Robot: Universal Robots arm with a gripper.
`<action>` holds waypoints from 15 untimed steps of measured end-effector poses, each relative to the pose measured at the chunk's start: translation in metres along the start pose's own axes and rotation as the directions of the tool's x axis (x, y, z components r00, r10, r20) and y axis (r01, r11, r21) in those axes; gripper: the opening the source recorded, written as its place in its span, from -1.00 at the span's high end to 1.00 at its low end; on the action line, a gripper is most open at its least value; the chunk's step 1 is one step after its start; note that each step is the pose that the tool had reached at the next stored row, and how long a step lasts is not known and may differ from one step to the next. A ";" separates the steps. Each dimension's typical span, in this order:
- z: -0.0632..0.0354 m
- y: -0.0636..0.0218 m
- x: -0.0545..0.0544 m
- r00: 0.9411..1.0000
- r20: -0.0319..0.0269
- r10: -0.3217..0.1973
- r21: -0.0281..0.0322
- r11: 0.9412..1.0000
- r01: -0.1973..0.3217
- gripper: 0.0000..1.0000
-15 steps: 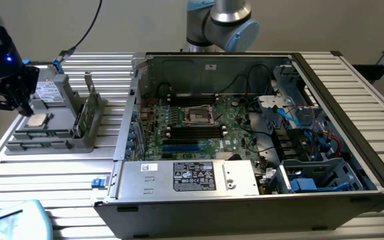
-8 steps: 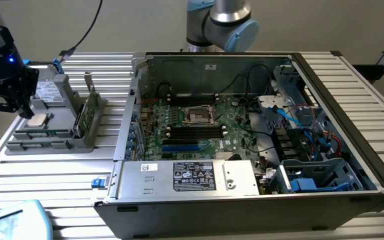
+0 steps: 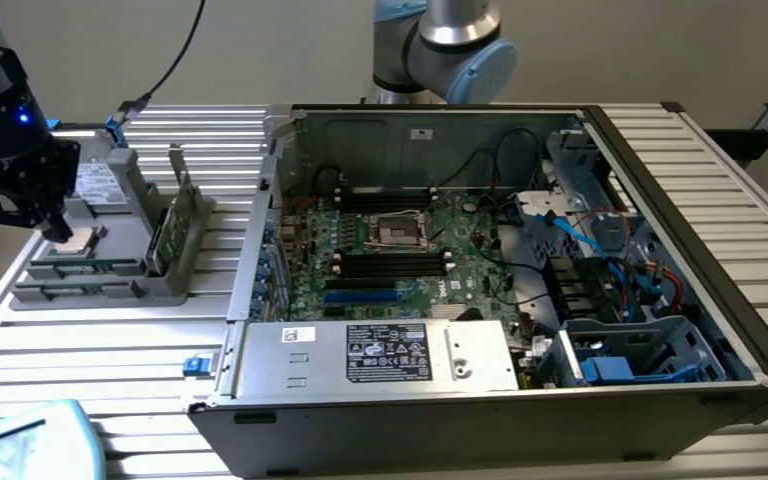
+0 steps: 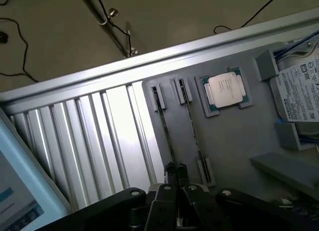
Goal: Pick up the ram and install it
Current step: 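Pick up the ram and move it above insertion slot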
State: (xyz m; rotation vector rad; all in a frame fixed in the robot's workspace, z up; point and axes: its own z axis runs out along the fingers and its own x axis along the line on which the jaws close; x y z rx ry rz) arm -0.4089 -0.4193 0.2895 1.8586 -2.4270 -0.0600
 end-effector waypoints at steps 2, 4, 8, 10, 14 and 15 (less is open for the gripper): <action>0.0003 0.0007 0.000 1.000 -0.009 -0.004 0.013 1.000 0.004 0.80; 0.0008 0.0012 -0.001 1.000 -0.014 -0.013 0.019 1.000 0.013 0.80; 0.0028 0.0020 -0.002 0.999 -0.018 -0.046 0.022 0.999 0.047 0.80; 0.0038 0.0022 -0.002 0.998 -0.020 -0.068 0.023 0.997 0.068 0.80; 0.0062 0.0025 -0.003 0.993 -0.024 -0.115 0.025 0.993 0.115 0.80; 0.0068 0.0025 -0.004 0.992 -0.025 -0.127 0.025 0.992 0.127 0.80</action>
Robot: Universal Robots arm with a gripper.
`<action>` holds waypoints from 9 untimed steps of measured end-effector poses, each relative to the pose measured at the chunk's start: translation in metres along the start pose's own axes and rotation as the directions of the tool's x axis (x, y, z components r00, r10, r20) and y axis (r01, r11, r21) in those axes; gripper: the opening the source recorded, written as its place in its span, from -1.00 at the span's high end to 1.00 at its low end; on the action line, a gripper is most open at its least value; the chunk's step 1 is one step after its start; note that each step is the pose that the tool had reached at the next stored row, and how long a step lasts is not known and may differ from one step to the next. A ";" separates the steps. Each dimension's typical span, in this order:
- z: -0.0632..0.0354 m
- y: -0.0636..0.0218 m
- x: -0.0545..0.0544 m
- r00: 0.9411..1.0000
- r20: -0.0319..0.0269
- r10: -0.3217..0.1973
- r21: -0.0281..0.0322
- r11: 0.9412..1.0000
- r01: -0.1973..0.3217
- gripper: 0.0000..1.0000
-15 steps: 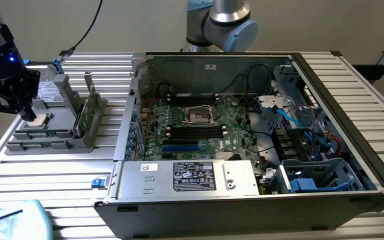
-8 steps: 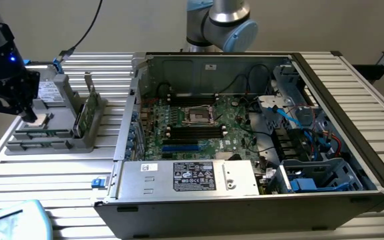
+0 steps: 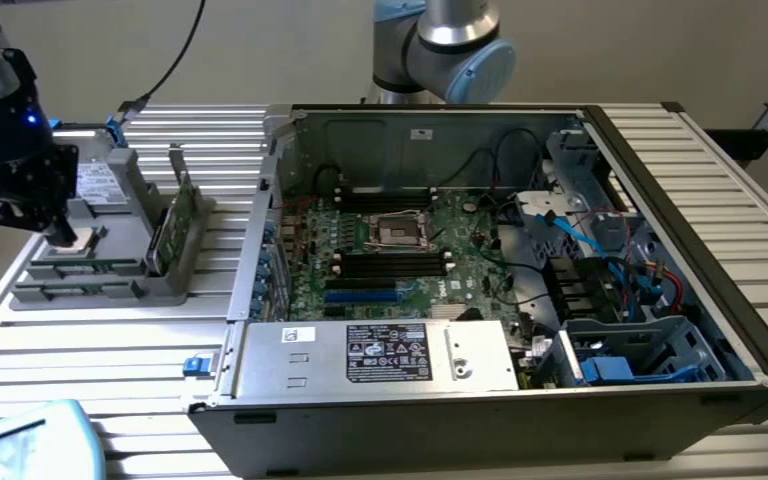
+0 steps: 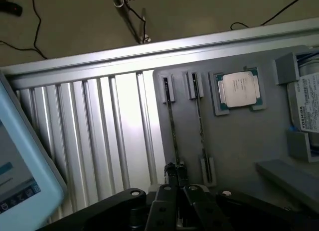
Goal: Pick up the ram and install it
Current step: 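Pick up the ram and move it above insertion slot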
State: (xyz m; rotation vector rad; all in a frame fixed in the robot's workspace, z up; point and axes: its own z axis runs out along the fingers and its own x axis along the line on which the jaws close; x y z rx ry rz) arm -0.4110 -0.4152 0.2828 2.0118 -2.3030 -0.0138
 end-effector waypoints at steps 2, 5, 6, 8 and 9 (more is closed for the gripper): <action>0.0012 0.0001 -0.001 1.000 -0.001 -0.023 0.001 1.000 0.023 0.80; 0.0035 0.0003 -0.002 0.998 -0.004 -0.057 0.004 0.998 0.057 0.80; 0.0043 0.0003 -0.002 0.998 -0.004 -0.068 0.004 0.998 0.068 0.80; 0.0061 0.0006 -0.003 0.996 -0.006 -0.088 0.006 0.996 0.088 0.80; 0.0068 0.0008 -0.004 0.995 -0.006 -0.097 0.007 0.995 0.097 0.80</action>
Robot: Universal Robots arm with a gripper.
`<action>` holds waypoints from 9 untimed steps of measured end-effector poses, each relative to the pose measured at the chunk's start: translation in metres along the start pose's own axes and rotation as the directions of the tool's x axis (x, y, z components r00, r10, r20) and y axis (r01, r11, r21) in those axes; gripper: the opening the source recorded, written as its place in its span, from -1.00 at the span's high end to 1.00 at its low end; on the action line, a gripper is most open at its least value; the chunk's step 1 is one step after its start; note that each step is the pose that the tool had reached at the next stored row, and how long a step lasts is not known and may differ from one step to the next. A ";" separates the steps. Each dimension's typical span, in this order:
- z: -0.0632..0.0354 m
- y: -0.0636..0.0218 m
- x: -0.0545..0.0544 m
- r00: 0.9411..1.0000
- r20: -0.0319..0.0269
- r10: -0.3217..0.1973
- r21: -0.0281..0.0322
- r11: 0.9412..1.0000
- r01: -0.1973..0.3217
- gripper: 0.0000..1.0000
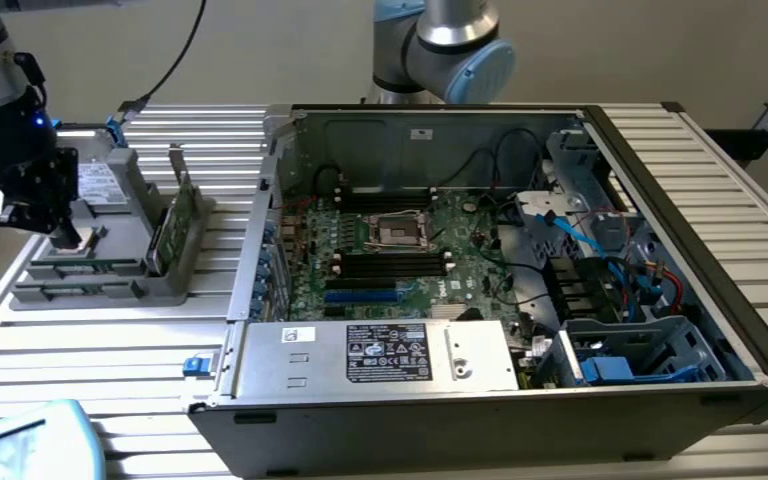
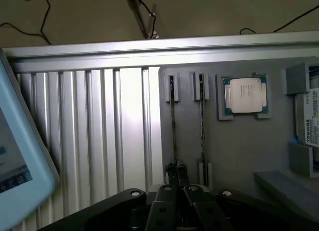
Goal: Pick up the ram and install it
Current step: 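Pick up the ram and move it above insertion slot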
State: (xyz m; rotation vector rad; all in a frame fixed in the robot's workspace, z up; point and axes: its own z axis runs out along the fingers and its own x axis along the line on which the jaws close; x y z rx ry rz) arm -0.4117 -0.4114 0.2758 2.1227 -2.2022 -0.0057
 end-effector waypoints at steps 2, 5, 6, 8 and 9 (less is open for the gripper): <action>0.0014 0.0003 -0.002 1.000 -0.001 -0.016 0.002 1.000 0.016 0.80; 0.0031 0.0009 -0.004 0.999 -0.002 -0.040 0.005 0.999 0.040 0.80; 0.0036 0.0011 -0.004 0.999 -0.003 -0.049 0.006 0.999 0.049 0.80; 0.0042 0.0015 -0.005 0.998 -0.004 -0.067 0.007 0.998 0.067 0.80; 0.0044 0.0018 -0.006 0.997 -0.005 -0.076 0.007 0.997 0.076 0.80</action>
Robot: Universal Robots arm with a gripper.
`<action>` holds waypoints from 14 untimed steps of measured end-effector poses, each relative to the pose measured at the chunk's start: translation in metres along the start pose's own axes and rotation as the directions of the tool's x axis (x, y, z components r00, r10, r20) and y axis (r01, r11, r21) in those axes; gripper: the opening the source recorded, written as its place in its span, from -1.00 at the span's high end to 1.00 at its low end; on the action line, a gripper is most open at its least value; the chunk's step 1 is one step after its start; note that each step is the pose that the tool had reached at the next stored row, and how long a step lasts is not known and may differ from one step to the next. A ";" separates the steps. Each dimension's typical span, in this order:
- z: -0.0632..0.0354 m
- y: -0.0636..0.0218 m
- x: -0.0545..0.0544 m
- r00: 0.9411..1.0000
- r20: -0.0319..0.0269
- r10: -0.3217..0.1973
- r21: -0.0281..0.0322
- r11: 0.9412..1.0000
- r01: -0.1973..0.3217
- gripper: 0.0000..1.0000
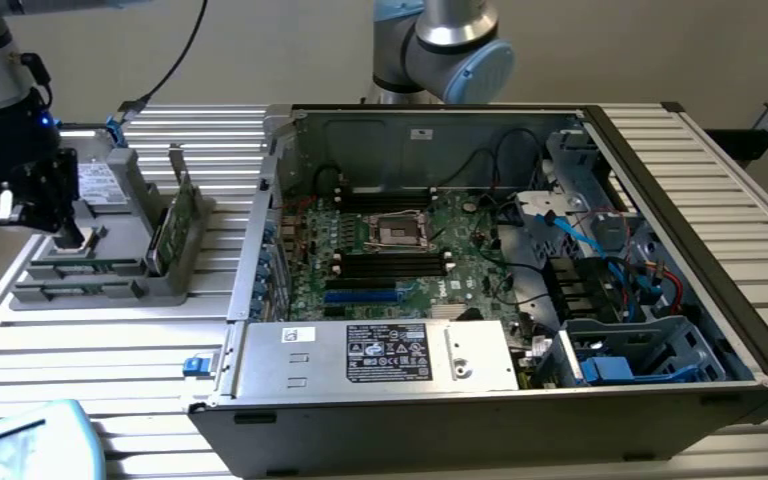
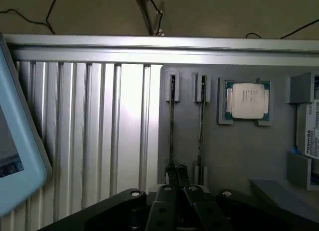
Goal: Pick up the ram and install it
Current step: 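Pick up the ram and move it above insertion slot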
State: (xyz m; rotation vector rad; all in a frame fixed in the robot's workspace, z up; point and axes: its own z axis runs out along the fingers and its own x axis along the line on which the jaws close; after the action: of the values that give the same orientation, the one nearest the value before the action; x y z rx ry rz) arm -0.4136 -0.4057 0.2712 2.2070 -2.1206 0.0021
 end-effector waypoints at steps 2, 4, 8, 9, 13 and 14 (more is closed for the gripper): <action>0.0003 0.0007 -0.001 1.000 -0.001 -0.018 0.001 1.000 0.018 0.80; 0.0006 0.0029 -0.001 1.000 -0.002 -0.024 0.001 1.000 0.024 0.80; 0.0006 0.0028 -0.001 1.000 -0.002 -0.024 0.001 1.000 0.024 0.65; 0.0005 0.0029 -0.001 1.000 -0.002 -0.024 0.001 1.000 0.024 0.65; 0.0004 0.0031 -0.001 1.000 -0.002 -0.024 0.001 1.000 0.024 0.38; 0.0008 0.0046 -0.001 1.000 -0.002 -0.024 0.002 1.000 0.024 0.38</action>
State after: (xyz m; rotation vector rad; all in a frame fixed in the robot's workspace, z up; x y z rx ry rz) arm -0.4183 -0.4049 0.2705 2.2324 -2.0940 0.0046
